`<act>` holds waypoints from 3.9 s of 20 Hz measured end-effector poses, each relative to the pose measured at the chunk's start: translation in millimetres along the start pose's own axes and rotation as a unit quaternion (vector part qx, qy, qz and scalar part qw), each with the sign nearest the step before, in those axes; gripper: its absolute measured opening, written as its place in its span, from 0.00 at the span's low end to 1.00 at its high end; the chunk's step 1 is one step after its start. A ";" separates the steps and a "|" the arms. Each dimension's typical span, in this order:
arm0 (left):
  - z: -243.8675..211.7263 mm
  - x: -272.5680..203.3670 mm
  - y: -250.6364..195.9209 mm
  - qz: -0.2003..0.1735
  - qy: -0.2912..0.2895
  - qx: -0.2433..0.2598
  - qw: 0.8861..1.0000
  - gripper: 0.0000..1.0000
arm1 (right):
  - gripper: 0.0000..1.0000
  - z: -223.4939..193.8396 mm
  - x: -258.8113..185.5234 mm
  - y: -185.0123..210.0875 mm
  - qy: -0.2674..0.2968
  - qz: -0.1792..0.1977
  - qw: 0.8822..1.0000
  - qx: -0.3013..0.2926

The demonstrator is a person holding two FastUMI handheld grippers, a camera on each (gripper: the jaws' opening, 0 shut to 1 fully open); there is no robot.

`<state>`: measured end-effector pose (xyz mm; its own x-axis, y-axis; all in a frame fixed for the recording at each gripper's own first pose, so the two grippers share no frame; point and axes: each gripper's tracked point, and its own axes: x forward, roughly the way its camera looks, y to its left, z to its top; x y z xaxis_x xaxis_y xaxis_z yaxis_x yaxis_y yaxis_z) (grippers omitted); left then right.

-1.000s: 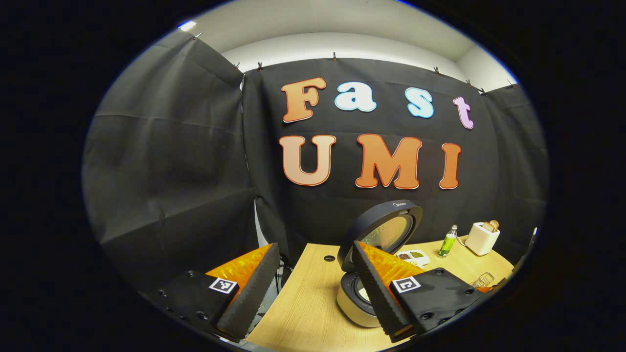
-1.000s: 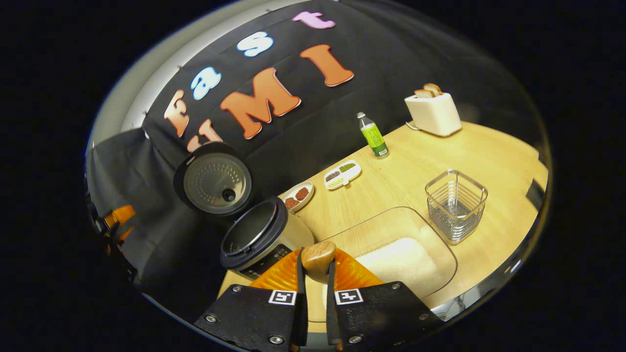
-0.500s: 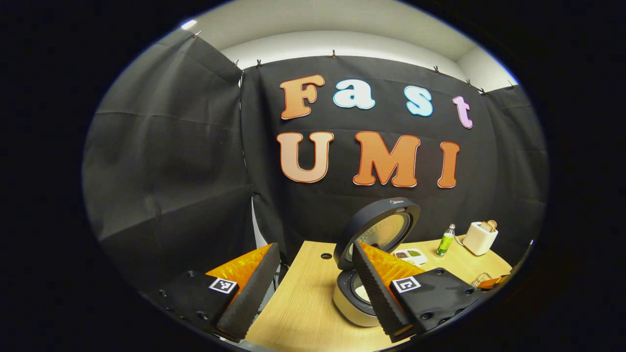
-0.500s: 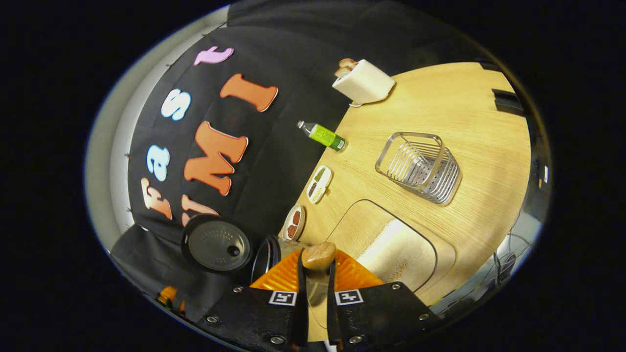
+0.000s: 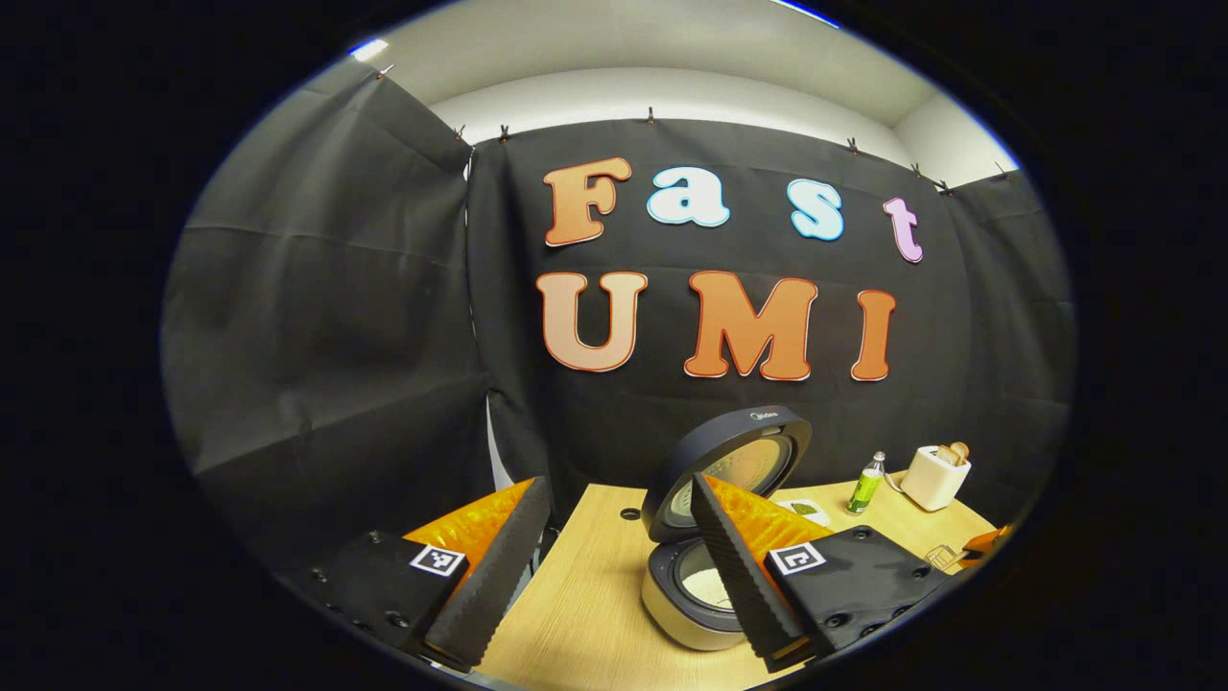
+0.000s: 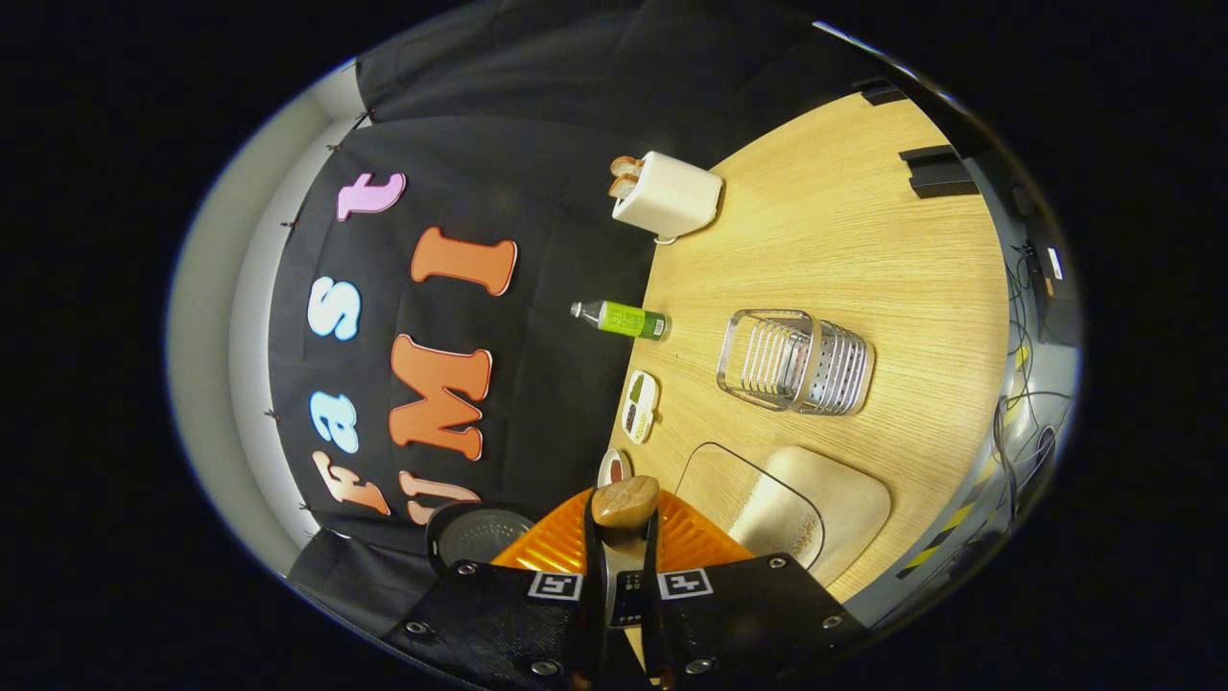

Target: Close the left gripper, press the button to open the rice cooker; take a wooden spoon from the chopstick holder with the right hand, scoop a spoonful of rice and pour it into the rice cooker, then put the wooden spoon back into the chopstick holder.

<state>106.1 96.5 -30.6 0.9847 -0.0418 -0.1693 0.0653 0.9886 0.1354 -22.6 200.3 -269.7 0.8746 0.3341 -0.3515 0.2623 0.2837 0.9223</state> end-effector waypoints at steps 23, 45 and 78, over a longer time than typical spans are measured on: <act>-0.9 -17.0 -20.5 -0.007 0.001 -0.011 1.000 0.98 | 0.14 6.0 6.1 157.0 -0.012 0.093 0.995 0.036; -8.3 -27.9 21.6 -0.008 -0.016 -0.010 1.000 0.97 | 0.14 -114.4 91.1 262.1 0.055 0.117 0.985 -0.118; -21.8 -22.5 37.4 0.007 -0.002 -0.006 1.000 0.97 | 0.14 -159.4 107.7 269.0 0.043 0.129 0.923 -0.360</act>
<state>82.8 137.6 -43.0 0.9862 -0.0277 -0.1630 0.0489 0.9907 0.1271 77.1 455.9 -85.0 0.8265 0.5351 -0.1746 -0.3161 0.6979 0.6426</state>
